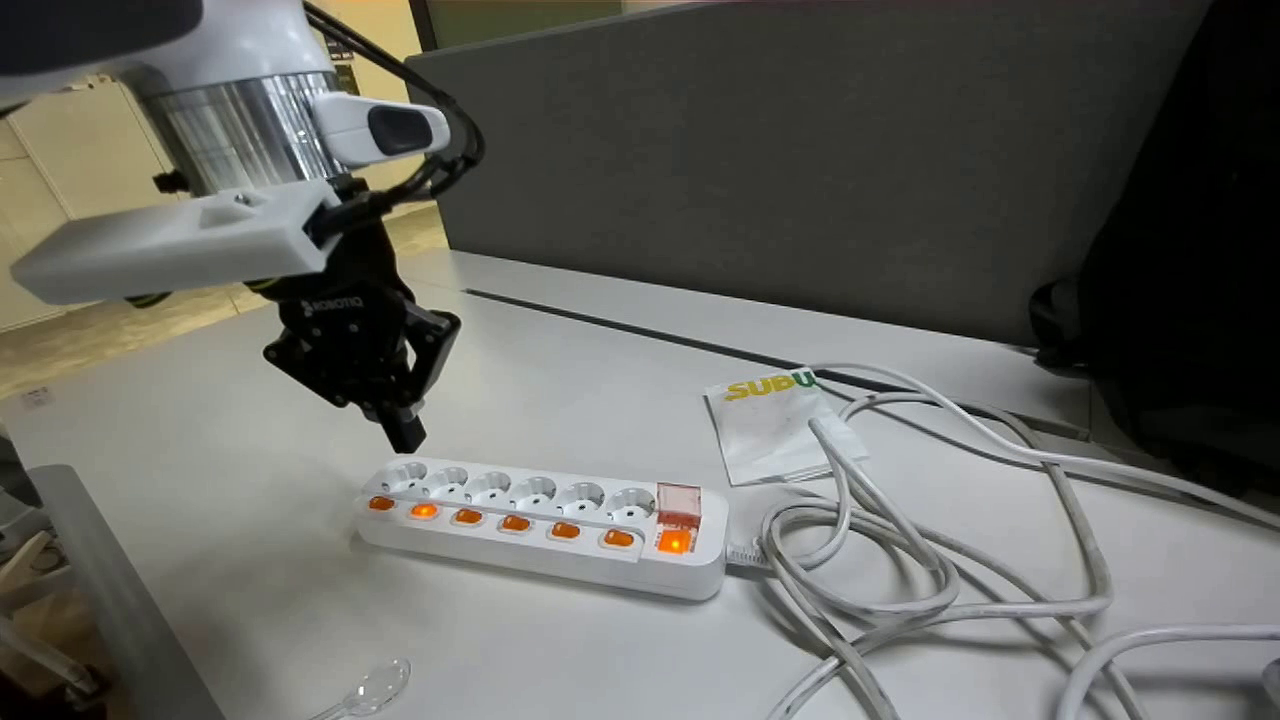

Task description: Turn off the second last switch to the left

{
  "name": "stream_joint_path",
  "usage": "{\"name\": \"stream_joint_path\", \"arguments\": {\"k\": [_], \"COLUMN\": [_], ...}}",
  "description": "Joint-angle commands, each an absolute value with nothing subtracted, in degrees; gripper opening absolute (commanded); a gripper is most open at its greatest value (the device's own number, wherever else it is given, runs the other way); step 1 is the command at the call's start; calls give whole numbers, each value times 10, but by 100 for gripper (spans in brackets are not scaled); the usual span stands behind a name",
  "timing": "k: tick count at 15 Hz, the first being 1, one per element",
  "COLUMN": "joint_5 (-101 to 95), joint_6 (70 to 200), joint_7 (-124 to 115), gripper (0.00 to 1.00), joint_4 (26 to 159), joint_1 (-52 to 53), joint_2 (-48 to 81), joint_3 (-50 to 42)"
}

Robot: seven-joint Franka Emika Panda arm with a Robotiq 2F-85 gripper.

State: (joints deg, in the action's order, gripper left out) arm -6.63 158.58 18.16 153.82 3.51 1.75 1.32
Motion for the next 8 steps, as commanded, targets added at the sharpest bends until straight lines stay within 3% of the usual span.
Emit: {"name": "stream_joint_path", "arguments": {"k": [1,8], "joint_5": [-73,-54], "joint_6": [1587,1587], "joint_7": [173,183], "gripper": [0,0], "joint_4": [1530,1511], "joint_1": [31,28], "joint_2": [40,97], "joint_3": [19,37]}}
